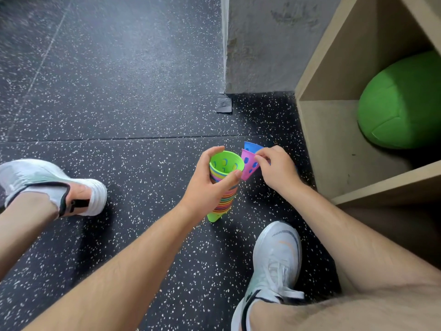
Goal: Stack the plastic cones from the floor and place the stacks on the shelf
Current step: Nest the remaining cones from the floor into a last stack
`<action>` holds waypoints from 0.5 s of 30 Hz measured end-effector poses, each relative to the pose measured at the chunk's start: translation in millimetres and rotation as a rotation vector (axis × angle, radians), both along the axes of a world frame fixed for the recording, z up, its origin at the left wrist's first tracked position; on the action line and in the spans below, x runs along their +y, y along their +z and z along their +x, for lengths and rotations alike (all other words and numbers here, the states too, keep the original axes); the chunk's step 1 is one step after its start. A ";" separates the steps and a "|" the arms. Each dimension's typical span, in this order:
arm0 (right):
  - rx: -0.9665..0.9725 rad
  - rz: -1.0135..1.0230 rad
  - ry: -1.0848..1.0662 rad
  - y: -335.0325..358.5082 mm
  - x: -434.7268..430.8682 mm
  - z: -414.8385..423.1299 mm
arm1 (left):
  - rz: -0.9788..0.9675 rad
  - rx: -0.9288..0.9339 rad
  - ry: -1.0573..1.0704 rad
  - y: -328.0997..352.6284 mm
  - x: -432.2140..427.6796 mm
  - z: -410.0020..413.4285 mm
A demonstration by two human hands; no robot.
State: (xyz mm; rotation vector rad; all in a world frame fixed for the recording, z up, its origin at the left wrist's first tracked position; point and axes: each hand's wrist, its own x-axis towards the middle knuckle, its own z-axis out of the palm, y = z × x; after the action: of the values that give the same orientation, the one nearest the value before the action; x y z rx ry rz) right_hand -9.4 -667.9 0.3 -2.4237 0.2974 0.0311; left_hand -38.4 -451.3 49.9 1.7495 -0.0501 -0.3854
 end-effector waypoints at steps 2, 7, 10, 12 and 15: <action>-0.065 0.073 -0.038 10.3 1.5 -4.1 | -0.004 -0.001 0.006 -0.6 0.3 2.1; -0.226 0.195 -0.110 50.6 1.7 -6.5 | -0.010 -0.005 0.015 -2.9 0.8 4.0; -0.396 0.304 -0.137 73.5 3.4 -7.4 | -0.018 -0.001 0.007 -4.1 0.7 4.1; -0.488 0.312 -0.105 85.3 7.7 -9.5 | -0.009 -0.002 0.001 -5.6 -0.4 4.5; -0.570 0.255 0.024 94.4 16.9 -15.3 | -0.010 0.000 0.003 -7.4 -3.0 4.6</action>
State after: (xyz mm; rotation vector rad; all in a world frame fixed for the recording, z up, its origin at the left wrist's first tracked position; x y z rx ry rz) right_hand -24.7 -651.0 94.7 -2.0764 0.0003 -0.5664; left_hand -33.8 -454.3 42.5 1.7399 -0.0492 -0.3821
